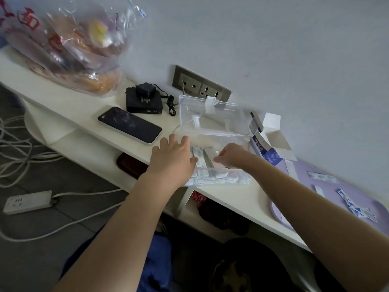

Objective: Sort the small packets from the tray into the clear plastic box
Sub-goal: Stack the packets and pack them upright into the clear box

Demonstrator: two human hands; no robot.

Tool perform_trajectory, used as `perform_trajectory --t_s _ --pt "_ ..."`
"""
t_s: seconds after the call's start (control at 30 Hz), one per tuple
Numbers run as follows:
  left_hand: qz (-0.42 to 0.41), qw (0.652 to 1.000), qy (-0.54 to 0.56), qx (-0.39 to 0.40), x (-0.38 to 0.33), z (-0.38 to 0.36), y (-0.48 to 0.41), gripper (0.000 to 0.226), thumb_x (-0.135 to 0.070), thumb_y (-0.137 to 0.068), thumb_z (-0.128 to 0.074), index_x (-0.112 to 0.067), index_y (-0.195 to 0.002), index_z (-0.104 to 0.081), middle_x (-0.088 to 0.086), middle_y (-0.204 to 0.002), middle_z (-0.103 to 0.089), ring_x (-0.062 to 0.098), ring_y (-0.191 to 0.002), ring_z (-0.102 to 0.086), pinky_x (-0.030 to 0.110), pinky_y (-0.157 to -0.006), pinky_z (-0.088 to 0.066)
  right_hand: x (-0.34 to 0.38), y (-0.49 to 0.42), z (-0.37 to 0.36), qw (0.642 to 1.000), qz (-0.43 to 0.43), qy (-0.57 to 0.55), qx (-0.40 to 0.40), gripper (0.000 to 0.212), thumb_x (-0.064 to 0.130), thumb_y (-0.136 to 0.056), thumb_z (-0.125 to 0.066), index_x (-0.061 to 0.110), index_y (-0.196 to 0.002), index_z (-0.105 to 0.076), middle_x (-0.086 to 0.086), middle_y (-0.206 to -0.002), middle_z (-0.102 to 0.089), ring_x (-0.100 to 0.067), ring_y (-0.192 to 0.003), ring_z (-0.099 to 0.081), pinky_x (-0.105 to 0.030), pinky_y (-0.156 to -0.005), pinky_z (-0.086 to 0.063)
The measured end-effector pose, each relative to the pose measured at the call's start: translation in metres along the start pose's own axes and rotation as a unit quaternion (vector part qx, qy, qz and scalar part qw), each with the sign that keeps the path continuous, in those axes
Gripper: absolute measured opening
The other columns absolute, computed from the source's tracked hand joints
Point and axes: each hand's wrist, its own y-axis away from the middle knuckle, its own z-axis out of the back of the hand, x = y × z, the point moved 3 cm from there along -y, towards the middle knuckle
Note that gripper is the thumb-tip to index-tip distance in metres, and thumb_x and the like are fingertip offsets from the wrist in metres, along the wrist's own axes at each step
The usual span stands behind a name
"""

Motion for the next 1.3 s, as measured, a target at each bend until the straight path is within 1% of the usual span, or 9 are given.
perform_trajectory --t_s 0.17,0.33,0.6,0.77,0.87,1.0,1.07,1.2,1.3 --pt "-0.001 1.000 0.004 0.001 0.000 0.000 0.000 0.045 -0.036 -0.098 -0.041 -0.015 -0.137 -0.032 0.011 -0.136 -0.035 0.027 -0.123 -0.036 0.039 -0.098 -0.033 0.001 -0.001 0.003 1.000 0.002 -0.021 0.003 0.026 0.021 -0.090 -0.054 -0.003 -0.093 -0.063 -0.012 -0.081 -0.061 -0.023 -0.074 -0.056 -0.031 -0.078 -0.052" --pt "-0.001 1.000 0.008 0.004 -0.001 -0.002 0.000 0.045 -0.036 -0.098 -0.041 -0.015 -0.137 -0.032 0.011 -0.135 -0.036 0.028 -0.122 -0.036 0.038 -0.096 -0.033 0.008 0.001 0.004 0.999 -0.002 -0.052 0.012 0.029 0.019 -0.092 -0.050 -0.005 -0.103 -0.062 -0.015 -0.096 -0.070 -0.021 -0.078 -0.066 -0.020 -0.063 -0.051" --pt "0.000 1.000 0.005 0.006 -0.001 -0.003 0.000 0.044 -0.035 -0.099 -0.040 -0.015 -0.137 -0.032 0.011 -0.136 -0.036 0.028 -0.124 -0.036 0.038 -0.097 -0.033 0.016 0.006 0.006 1.000 0.025 0.006 0.006 0.022 0.020 -0.091 -0.050 0.001 -0.084 -0.059 -0.010 -0.081 -0.064 -0.012 -0.051 -0.053 -0.018 -0.053 -0.045" --pt "-0.001 1.000 0.005 0.004 -0.002 -0.003 0.000 0.043 -0.035 -0.099 -0.040 -0.015 -0.137 -0.032 0.011 -0.136 -0.036 0.027 -0.123 -0.036 0.038 -0.096 -0.034 0.015 0.004 0.006 0.999 0.041 0.034 -0.008 0.027 0.021 -0.093 -0.048 -0.002 -0.088 -0.062 -0.014 -0.090 -0.069 -0.012 -0.050 -0.053 -0.017 -0.056 -0.045" --pt "0.001 1.000 0.001 0.002 -0.002 -0.004 -0.001 0.044 -0.035 -0.099 -0.040 -0.015 -0.137 -0.032 0.011 -0.136 -0.036 0.028 -0.123 -0.036 0.038 -0.097 -0.033 0.014 0.007 0.008 0.997 0.058 0.056 -0.020 0.035 0.024 -0.093 -0.046 -0.005 -0.096 -0.065 -0.014 -0.088 -0.067 -0.015 -0.056 -0.052 -0.022 -0.061 -0.045" --pt "0.004 1.000 -0.008 -0.006 -0.004 -0.005 0.000 0.043 -0.034 -0.099 -0.039 -0.014 -0.136 -0.032 0.012 -0.136 -0.035 0.028 -0.123 -0.036 0.038 -0.097 -0.032 0.006 0.018 0.009 0.989 0.091 0.109 -0.032 0.038 0.032 -0.097 -0.039 0.004 -0.092 -0.064 -0.011 -0.096 -0.063 -0.025 -0.084 -0.058 -0.030 -0.077 -0.046" --pt "0.006 0.999 -0.030 -0.020 -0.006 -0.005 0.001 0.041 -0.033 -0.099 -0.041 -0.013 -0.134 -0.033 0.011 -0.134 -0.036 0.028 -0.122 -0.036 0.037 -0.098 -0.031 0.001 0.031 0.012 0.974 0.123 0.178 -0.066 0.028 0.022 -0.100 -0.035 0.012 -0.112 -0.059 -0.010 -0.111 -0.059 -0.029 -0.098 -0.058 -0.035 -0.084 -0.049" --pt "-0.004 0.994 -0.071 -0.077 -0.019 -0.003 0.002 0.035 -0.024 -0.095 -0.049 -0.015 -0.127 -0.037 0.009 -0.127 -0.040 0.027 -0.118 -0.037 0.036 -0.095 -0.032 -0.018 0.055 0.014 0.960 0.177 0.179 -0.125 0.031 0.020 -0.101 -0.030 0.017 -0.120 -0.054 0.000 -0.126 -0.052 -0.024 -0.104 -0.054 -0.027 -0.068 -0.037" --pt "-0.040 0.991 -0.071 -0.110 -0.035 -0.005 0.003 0.034 -0.019 -0.094 -0.049 -0.016 -0.126 -0.039 0.006 -0.123 -0.044 0.026 -0.114 -0.040 0.034 -0.092 -0.032 -0.035 0.067 0.012 0.954 0.200 0.145 -0.171 0.029 0.026 -0.100 -0.035 0.015 -0.117 -0.056 -0.002 -0.121 -0.057 -0.021 -0.106 -0.052 -0.030 -0.077 -0.044"
